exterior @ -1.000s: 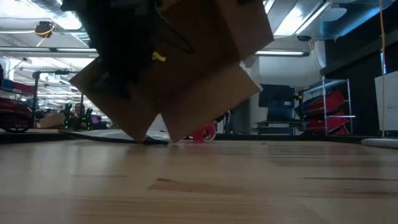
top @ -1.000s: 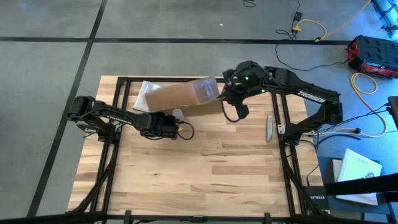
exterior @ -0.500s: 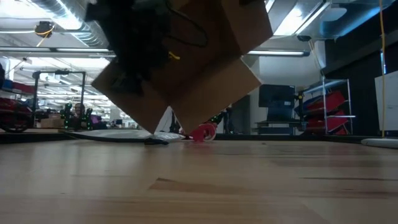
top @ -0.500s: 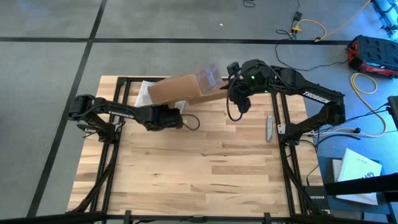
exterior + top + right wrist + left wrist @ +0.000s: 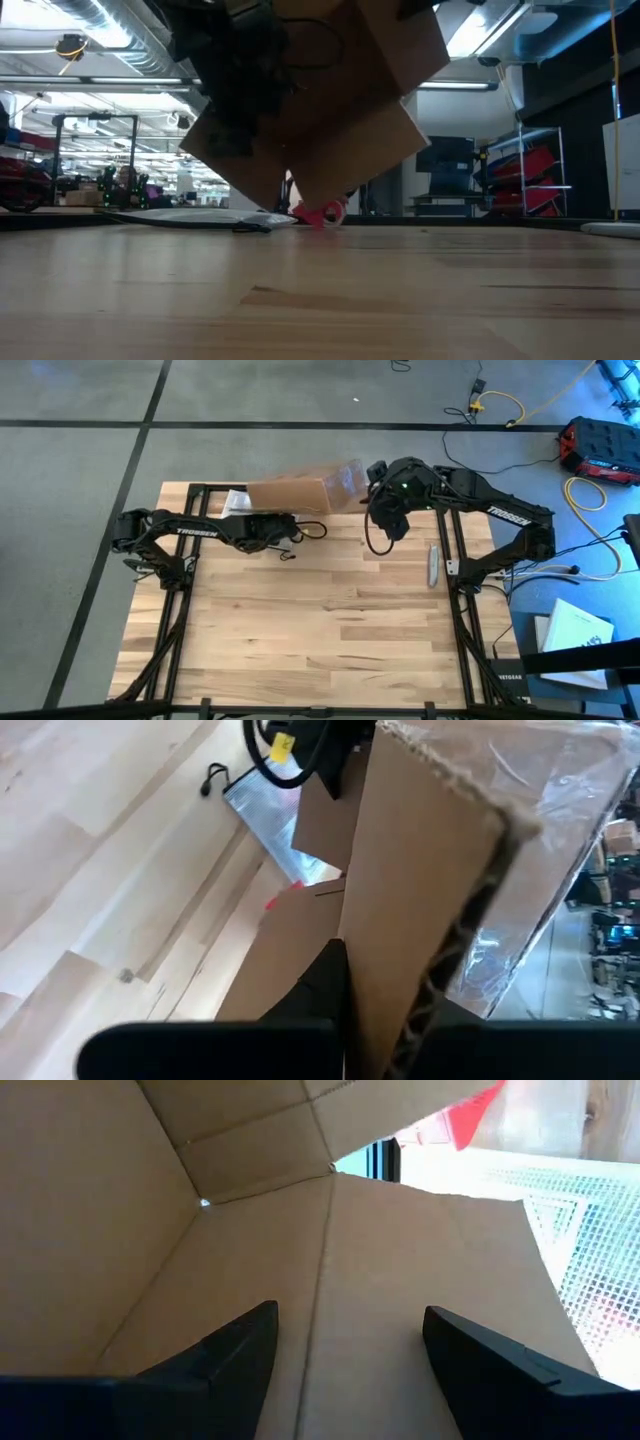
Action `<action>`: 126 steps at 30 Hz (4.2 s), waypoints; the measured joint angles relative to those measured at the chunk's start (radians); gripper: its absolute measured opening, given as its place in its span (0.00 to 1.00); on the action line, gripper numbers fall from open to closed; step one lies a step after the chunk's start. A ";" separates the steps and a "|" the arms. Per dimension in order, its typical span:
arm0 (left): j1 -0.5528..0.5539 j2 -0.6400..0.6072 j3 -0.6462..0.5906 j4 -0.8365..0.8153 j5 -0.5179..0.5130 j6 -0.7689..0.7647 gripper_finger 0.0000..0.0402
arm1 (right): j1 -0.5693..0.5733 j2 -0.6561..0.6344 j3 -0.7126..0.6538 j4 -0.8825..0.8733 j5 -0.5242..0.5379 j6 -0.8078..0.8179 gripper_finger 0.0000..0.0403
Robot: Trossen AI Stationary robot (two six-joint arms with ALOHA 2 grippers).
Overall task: Unpack boxes
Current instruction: Break down the box until it is fully flat
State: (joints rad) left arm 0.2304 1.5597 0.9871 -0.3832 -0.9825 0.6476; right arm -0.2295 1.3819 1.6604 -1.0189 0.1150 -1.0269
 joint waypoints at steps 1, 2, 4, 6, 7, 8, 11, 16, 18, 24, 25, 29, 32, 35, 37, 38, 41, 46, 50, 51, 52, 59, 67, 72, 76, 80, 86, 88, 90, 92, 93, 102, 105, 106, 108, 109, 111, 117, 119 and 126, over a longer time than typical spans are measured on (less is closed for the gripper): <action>-0.003 0.000 0.000 -0.002 0.000 0.000 0.59 | 0.000 0.000 0.000 -0.002 -0.001 0.005 0.00; -0.008 0.000 0.000 -0.004 0.000 -0.002 0.59 | 0.000 0.000 0.000 -0.004 -0.009 0.015 0.00; -0.021 0.000 0.000 -0.005 -0.001 -0.010 0.59 | 0.000 -0.001 0.000 -0.014 -0.055 0.055 0.00; -0.037 0.000 0.000 -0.009 -0.003 -0.033 0.59 | 0.000 -0.001 0.000 -0.038 -0.111 0.099 0.00; -0.048 0.000 0.000 -0.015 -0.003 -0.043 0.59 | 0.000 0.001 0.000 -0.056 -0.136 0.110 0.00; -0.060 0.000 0.000 -0.030 0.000 -0.052 0.59 | 0.000 0.004 -0.002 -0.077 -0.150 0.117 0.00; -0.095 0.000 0.000 -0.098 0.013 -0.083 0.59 | 0.001 0.005 -0.032 -0.105 -0.169 0.129 0.00; -0.142 -0.001 0.002 -0.221 0.064 -0.207 0.59 | 0.001 0.001 -0.088 -0.091 -0.230 0.161 0.00; -0.158 -0.002 0.003 -0.274 0.118 -0.281 0.59 | 0.001 0.002 -0.106 -0.085 -0.247 0.172 0.00; -0.227 -0.003 0.002 -0.370 0.354 -0.447 0.59 | 0.001 -0.002 -0.124 -0.064 -0.255 0.180 0.00; -0.241 -0.003 0.003 -0.372 0.381 -0.468 0.59 | 0.001 -0.004 -0.124 -0.047 -0.247 0.175 0.00; -0.278 -0.003 0.038 -0.380 0.487 -0.546 0.59 | 0.001 -0.021 -0.124 0.014 -0.212 0.159 0.00; -0.290 -0.016 0.073 -0.377 0.525 -0.584 0.59 | 0.000 -0.025 -0.123 0.033 -0.178 0.160 0.00; -0.281 -0.057 0.104 -0.357 0.575 -0.593 0.59 | 0.000 -0.026 -0.123 0.042 -0.161 0.160 0.00; -0.273 -0.091 0.116 -0.314 0.614 -0.603 0.59 | 0.000 -0.028 -0.123 0.046 -0.160 0.160 0.00; -0.270 -0.113 0.121 -0.291 0.623 -0.614 0.59 | 0.000 -0.028 -0.123 0.049 -0.160 0.160 0.00; -0.268 -0.179 0.133 -0.208 0.627 -0.646 0.59 | 0.001 -0.028 -0.122 0.070 -0.160 0.161 0.00; -0.267 -0.292 0.140 0.004 0.624 -0.662 0.59 | 0.001 -0.038 -0.121 0.138 -0.159 0.160 0.00; -0.266 -0.363 0.141 0.171 0.637 -0.683 0.59 | 0.001 -0.049 -0.120 0.191 -0.159 0.159 0.00; -0.266 -0.376 0.141 0.200 0.645 -0.692 0.59 | 0.002 -0.051 -0.120 0.201 -0.157 0.159 0.00; -0.266 -0.387 0.141 0.227 0.653 -0.701 0.59 | 0.002 -0.052 -0.121 0.211 -0.152 0.158 0.00; -0.265 -0.417 0.142 0.270 0.767 -0.792 0.59 | 0.001 -0.052 -0.121 0.299 -0.056 0.163 0.00; -0.249 -0.417 0.143 0.259 1.097 -0.881 0.59 | -0.010 -0.048 -0.124 0.294 0.035 0.165 0.00; -0.210 -0.415 0.142 0.257 1.285 -0.962 0.59 | -0.009 -0.049 -0.124 0.306 0.052 0.168 0.00; -0.169 -0.418 0.142 0.307 1.306 -0.964 0.59 | -0.009 -0.049 -0.124 0.299 0.050 0.167 0.00; -0.113 -0.429 0.142 0.422 1.304 -0.946 0.59 | -0.009 -0.049 -0.123 0.293 0.047 0.159 0.00; -0.009 -0.484 0.143 0.769 1.298 -0.927 0.59 | -0.009 -0.049 -0.123 0.271 0.068 0.150 0.00; 0.029 -0.506 0.144 0.806 1.277 -0.915 0.59 | -0.008 -0.049 -0.123 0.274 0.074 0.138 0.00; 0.067 -0.525 0.144 0.797 1.256 -0.881 0.59 | -0.008 -0.049 -0.122 0.274 0.073 0.139 0.00; 0.108 -0.537 0.144 0.761 1.214 -0.839 0.59 | -0.007 -0.049 -0.122 0.273 0.072 0.141 0.00; 0.129 -0.540 0.144 0.738 1.184 -0.817 0.59 | -0.005 -0.049 -0.122 0.271 0.070 0.141 0.00; 0.237 -0.474 0.142 0.383 1.118 -0.801 0.59 | -0.005 -0.049 -0.122 0.090 -0.003 0.144 0.00; 0.226 -0.439 0.142 0.323 1.116 -0.797 0.59 | -0.005 -0.055 -0.121 0.114 -0.004 0.144 0.00; 0.224 -0.427 0.142 0.290 1.109 -0.800 0.59 | -0.005 -0.057 -0.115 0.121 -0.007 0.145 0.00; 0.221 -0.402 0.142 0.224 1.094 -0.804 0.59 | -0.005 -0.061 -0.105 0.135 -0.013 0.146 0.00; 0.220 -0.390 0.142 0.186 1.085 -0.806 0.59 | -0.005 -0.063 -0.100 0.142 -0.016 0.147 0.00; 0.220 -0.371 0.142 0.103 1.057 -0.804 0.59 | -0.005 -0.066 -0.087 0.154 -0.035 0.148 0.00; 0.232 -0.316 0.116 -0.027 0.971 -0.765 0.59 | -0.005 -0.065 -0.049 0.218 -0.152 0.166 0.00; 0.248 -0.297 0.093 -0.022 0.953 -0.746 0.59 | -0.005 -0.065 -0.041 0.233 -0.202 0.189 0.00; 0.318 -0.209 0.005 0.064 0.948 -0.747 0.59 | -0.005 -0.064 -0.016 0.251 -0.355 0.268 0.00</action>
State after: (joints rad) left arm 0.5483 1.3510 0.9921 -0.3196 -0.0349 -0.0994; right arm -0.2348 1.3178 1.6440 -0.7681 -0.2396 -0.7590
